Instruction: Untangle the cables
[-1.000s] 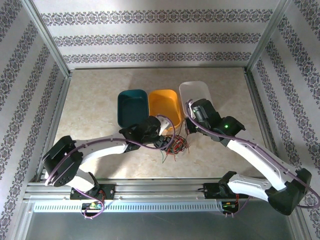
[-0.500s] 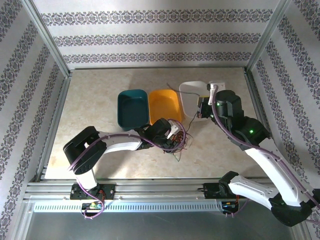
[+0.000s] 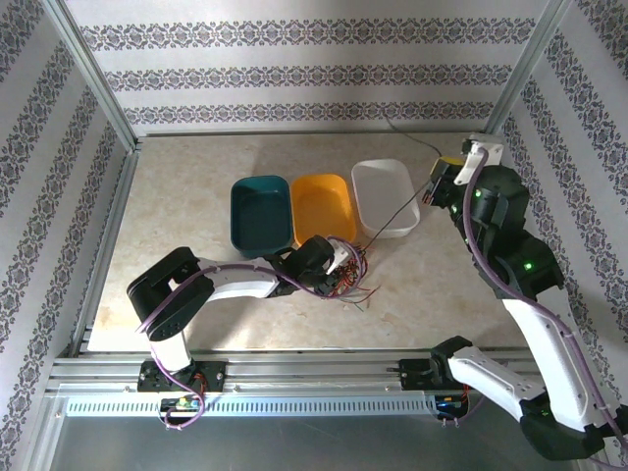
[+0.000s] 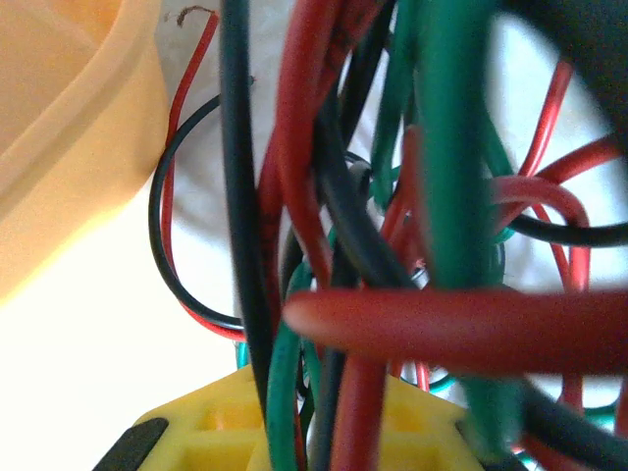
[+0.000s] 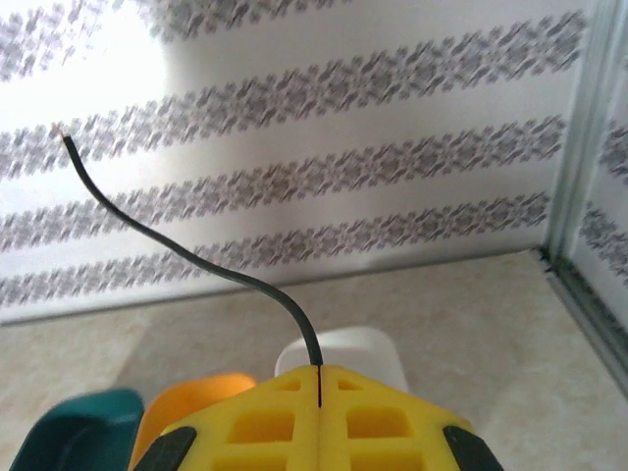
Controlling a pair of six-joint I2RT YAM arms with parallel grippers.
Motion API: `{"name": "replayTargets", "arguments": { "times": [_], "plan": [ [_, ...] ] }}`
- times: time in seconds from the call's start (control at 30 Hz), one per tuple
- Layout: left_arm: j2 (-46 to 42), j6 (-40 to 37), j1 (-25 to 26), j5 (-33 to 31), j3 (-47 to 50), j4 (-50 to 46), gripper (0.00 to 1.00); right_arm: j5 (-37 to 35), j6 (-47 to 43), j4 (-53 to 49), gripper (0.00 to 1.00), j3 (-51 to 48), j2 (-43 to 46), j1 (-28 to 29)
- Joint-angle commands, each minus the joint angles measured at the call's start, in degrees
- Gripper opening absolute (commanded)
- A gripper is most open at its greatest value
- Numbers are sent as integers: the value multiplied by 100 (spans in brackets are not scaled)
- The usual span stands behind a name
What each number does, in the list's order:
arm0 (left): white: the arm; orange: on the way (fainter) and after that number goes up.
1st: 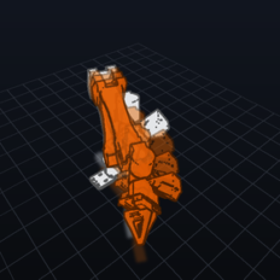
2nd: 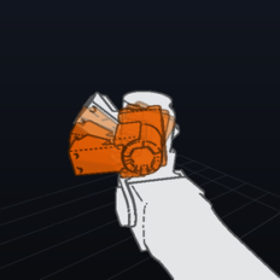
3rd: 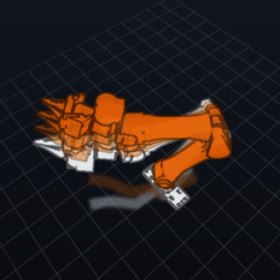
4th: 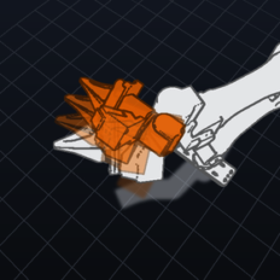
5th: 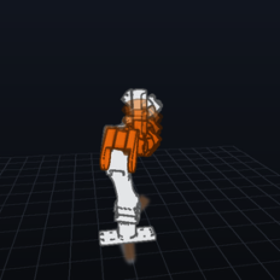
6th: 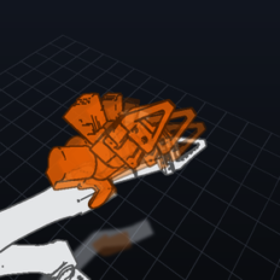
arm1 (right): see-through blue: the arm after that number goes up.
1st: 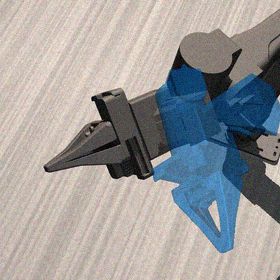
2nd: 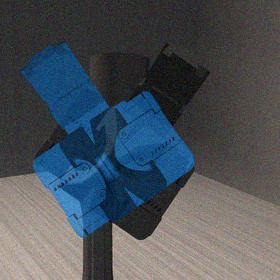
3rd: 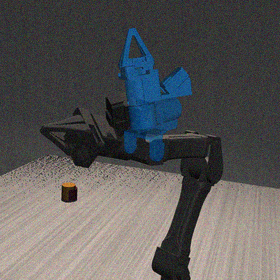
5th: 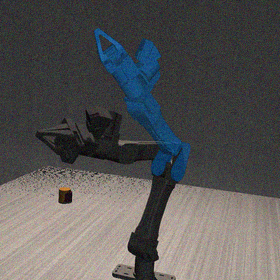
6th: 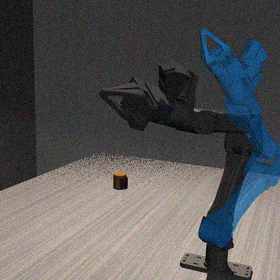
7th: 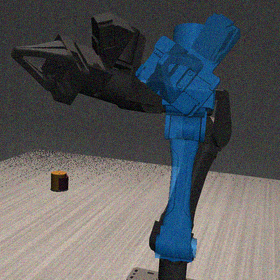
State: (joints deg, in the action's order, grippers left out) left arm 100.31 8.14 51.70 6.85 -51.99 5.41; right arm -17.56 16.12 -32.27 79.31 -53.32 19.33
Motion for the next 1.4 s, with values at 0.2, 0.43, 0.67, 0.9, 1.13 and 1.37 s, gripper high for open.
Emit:
{"name": "replayTargets", "arguments": {
  "times": [0.2, 0.43, 0.67, 0.9, 1.13, 1.37],
  "plan": [
    [-405, 236, 59, -226, 636, -369, 23, 271, -120, 598, 0, 1218, -498, -876],
    [-526, 392, 59, -353, 846, -410, 21, 1067, 14, 703, 0, 2149, -1260, -1251],
    [-347, 455, 59, -491, 822, -407, 0, 1767, 353, 828, 0, 3010, -1901, -1276],
    [-336, 633, 59, -537, 1039, -394, 0, 1377, -250, 622, 0, 4280, -2347, -1291],
    [-374, 749, 59, -647, 1156, -407, 0, 1217, -603, 460, 0, 5625, -2809, -1457],
    [-432, 733, 59, -625, 1134, -395, 0, 1906, -114, 206, 0, 5464, -3005, -1478]
  ]
}}
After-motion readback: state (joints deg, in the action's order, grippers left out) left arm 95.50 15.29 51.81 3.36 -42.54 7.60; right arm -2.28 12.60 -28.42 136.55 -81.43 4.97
